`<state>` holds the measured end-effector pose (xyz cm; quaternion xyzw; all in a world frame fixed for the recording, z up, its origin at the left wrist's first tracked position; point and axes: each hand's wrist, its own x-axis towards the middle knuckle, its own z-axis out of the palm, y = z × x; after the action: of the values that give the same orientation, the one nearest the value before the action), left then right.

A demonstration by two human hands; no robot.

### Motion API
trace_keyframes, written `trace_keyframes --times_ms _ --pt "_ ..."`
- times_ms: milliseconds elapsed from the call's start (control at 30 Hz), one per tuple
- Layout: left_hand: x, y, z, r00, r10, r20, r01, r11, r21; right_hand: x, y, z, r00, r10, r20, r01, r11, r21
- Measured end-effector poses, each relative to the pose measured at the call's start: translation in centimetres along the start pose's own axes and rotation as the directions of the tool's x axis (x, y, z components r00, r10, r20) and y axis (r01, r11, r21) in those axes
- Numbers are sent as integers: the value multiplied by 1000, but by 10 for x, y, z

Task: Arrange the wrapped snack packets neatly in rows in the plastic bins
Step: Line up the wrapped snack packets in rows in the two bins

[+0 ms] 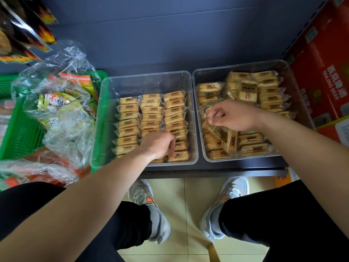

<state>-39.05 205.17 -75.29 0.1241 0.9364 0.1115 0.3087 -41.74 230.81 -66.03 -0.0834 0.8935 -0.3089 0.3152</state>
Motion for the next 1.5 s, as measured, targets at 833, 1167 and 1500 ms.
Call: trace_keyframes --times_ms 833,1167,1500 --pt "-70 33 -97 995 67 -70 -80 977 -196 -35 -2 -22 980 152 -129 -151 988 14" --pt "-103 72 -105 963 134 -233 -249 769 -589 -43 -68 -20 979 -14 -206 104 895 435" --pt "-72 52 -109 973 13 -232 -153 787 -598 -11 -51 -23 993 -70 -92 105 884 455"
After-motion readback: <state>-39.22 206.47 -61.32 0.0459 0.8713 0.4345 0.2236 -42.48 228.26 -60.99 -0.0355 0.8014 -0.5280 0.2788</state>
